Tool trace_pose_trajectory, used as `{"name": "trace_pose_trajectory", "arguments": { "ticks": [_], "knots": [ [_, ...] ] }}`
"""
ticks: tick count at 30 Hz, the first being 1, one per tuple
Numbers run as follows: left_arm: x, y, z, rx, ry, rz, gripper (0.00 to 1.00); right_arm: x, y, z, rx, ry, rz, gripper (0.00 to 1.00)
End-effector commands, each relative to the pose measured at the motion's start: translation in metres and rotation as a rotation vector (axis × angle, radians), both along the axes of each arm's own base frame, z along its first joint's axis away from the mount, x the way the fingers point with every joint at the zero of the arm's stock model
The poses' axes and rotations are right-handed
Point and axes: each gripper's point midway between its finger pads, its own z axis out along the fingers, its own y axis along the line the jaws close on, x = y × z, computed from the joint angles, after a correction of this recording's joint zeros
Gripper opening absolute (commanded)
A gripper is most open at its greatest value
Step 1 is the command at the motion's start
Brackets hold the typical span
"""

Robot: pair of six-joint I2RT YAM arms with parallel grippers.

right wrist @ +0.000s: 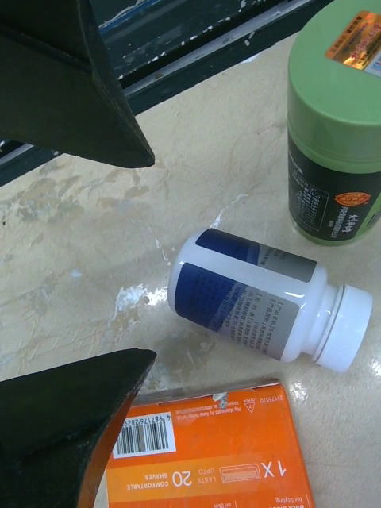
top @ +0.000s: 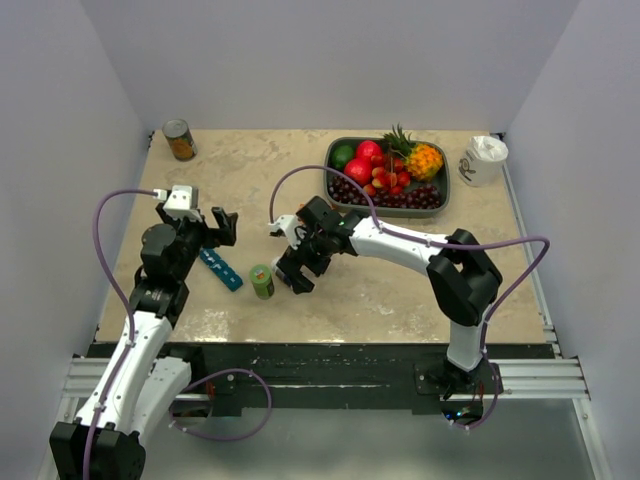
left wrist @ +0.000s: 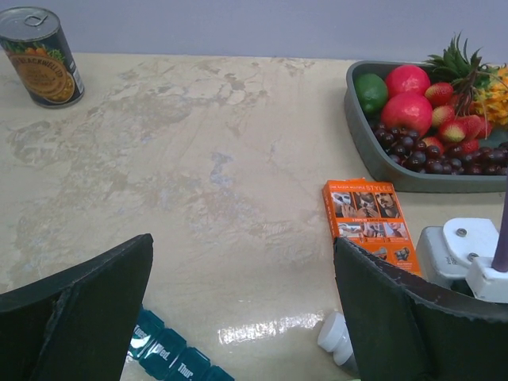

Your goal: Sort the pills into containers

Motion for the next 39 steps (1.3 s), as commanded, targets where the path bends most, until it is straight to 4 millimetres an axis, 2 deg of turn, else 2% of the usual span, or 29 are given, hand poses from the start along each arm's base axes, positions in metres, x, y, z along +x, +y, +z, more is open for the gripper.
{"name": "trace_pose_trajectory", "arguments": {
  "ticks": [1,6,7,8,10,13,14,21,25,30,39],
  "knots": [
    [0.007,0.003,0.017,-0.013,-0.039,0.028,1.00,0.005,0.003,0.032,0.034,-0.097,0.086,0.99],
    [0.017,0.021,-0.012,-0.106,0.102,0.189,1.00,0.007,-0.004,0.042,0.030,-0.149,0.115,0.99],
    [0.012,0.024,-0.033,-0.123,0.194,0.224,1.00,0.007,-0.005,0.044,0.029,-0.161,0.119,0.99],
    [0.013,0.027,-0.039,-0.196,0.233,0.279,1.00,0.009,-0.008,0.051,0.038,-0.182,0.115,0.99],
    [0.009,0.030,-0.068,-0.245,0.365,0.339,1.00,0.010,-0.014,0.052,0.032,-0.206,0.107,0.99],
    [0.003,0.035,-0.095,-0.338,0.491,0.454,0.99,0.018,-0.026,0.059,0.053,-0.224,0.081,0.99],
    [0.004,0.035,-0.099,-0.374,0.510,0.488,0.98,0.019,-0.028,0.061,0.065,-0.225,0.075,0.99],
    [0.003,0.043,-0.149,-0.366,0.682,0.617,0.90,0.041,-0.059,0.081,0.184,-0.181,-0.021,0.99],
    [0.005,0.045,-0.165,-0.369,0.727,0.658,0.86,0.047,-0.074,0.096,0.231,-0.216,-0.060,0.99],
    [0.003,0.048,-0.182,-0.375,0.767,0.711,0.82,0.050,-0.087,0.104,0.274,-0.233,-0.093,0.99],
    [0.003,0.052,-0.204,-0.366,0.811,0.756,0.67,0.057,-0.109,0.120,0.338,-0.264,-0.157,0.99]
  ]
}}
